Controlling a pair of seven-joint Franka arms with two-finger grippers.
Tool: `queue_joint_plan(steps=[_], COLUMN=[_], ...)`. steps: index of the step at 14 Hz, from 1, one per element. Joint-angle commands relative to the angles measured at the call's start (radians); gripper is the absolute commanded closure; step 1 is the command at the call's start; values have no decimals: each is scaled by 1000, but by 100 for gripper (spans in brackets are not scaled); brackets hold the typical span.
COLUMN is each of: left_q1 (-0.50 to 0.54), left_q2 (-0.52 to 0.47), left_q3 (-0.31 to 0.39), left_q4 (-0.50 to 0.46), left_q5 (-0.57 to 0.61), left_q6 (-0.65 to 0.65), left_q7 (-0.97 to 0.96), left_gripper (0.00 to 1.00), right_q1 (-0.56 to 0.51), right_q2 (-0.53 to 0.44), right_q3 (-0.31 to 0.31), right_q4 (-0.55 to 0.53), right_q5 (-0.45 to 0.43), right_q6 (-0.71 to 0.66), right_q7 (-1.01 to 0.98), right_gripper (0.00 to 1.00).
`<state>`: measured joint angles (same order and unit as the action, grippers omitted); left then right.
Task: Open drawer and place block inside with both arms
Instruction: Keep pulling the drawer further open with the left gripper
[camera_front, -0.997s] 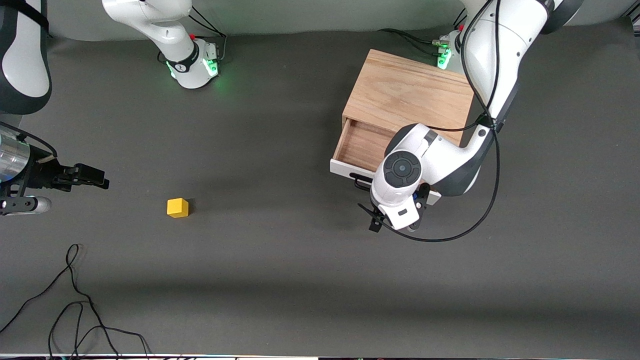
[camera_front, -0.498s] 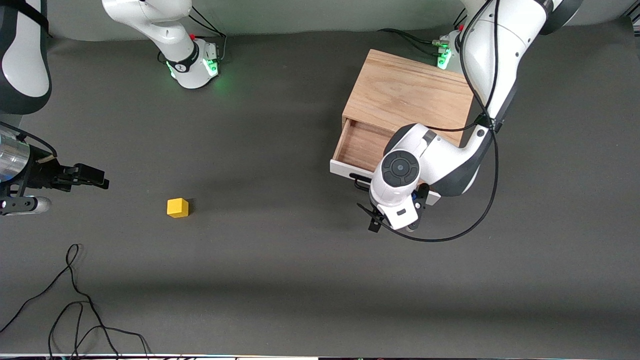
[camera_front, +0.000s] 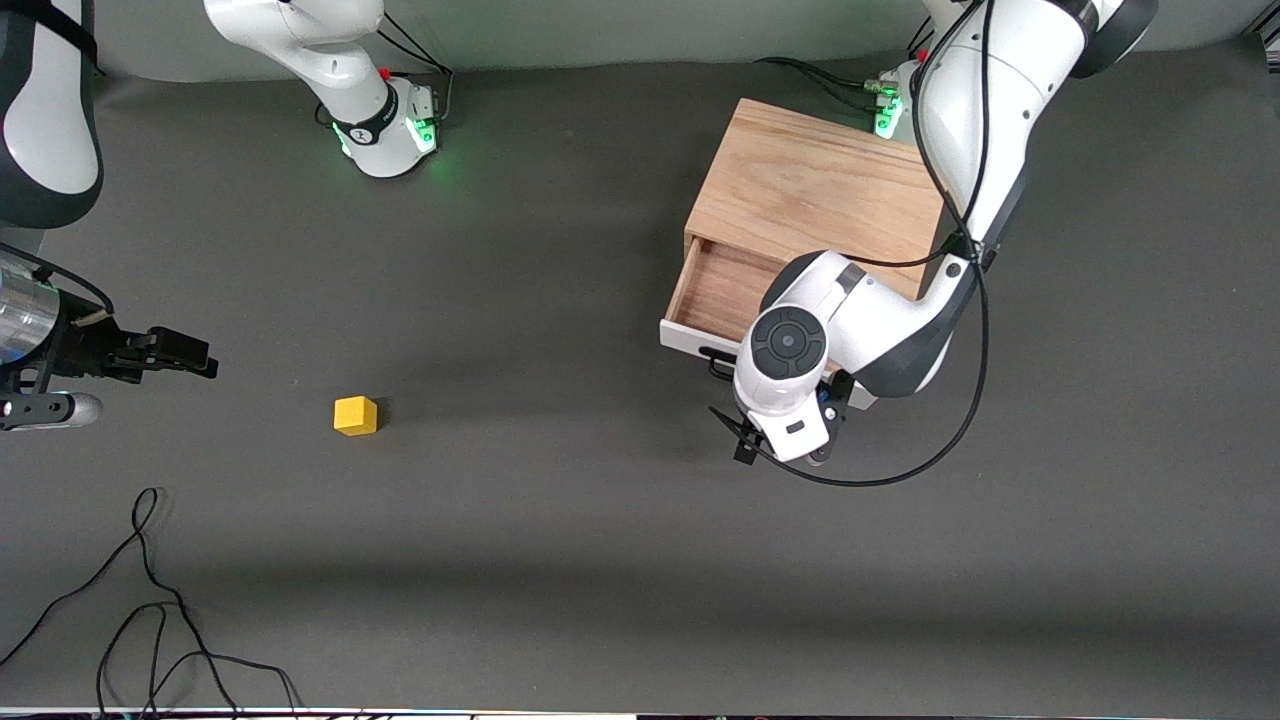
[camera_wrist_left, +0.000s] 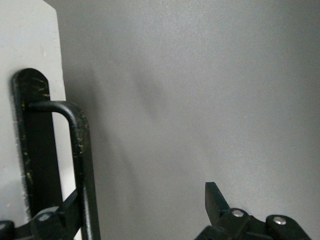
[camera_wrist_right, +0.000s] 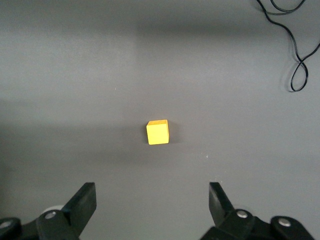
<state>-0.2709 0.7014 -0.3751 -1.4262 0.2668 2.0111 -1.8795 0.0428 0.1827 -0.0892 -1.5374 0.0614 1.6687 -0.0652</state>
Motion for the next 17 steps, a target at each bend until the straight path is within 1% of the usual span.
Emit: queue_joint_plan(steps=[1,7,10,13,17], left_q1=[-16,-30,-28,-24,-24], left_q2=[72,70,70,70,70], left_q3=[12,4,-14,-25,-25], left_q4=[44,56,75,118,130], left_q5=[42,31,28,-6,-14], left_q6=[45,-78,-144,-219,-250], left_q7=[17,34,37,69,73], left_gripper=[0,0,0,0,0], right_q1=[8,8,8,8,8], right_q2=[-17,-17,-17,-17,-17], right_q3=[-4,-4,-4,-3,-1], right_q4=[-4,-3,-4,-3,-4], right_q5=[-8,-8,-8,-8,-8], right_q6=[-7,-7,-7,-7,-7], right_q7=[10,10,10,10,10], right_gripper=[0,0,0,0,0])
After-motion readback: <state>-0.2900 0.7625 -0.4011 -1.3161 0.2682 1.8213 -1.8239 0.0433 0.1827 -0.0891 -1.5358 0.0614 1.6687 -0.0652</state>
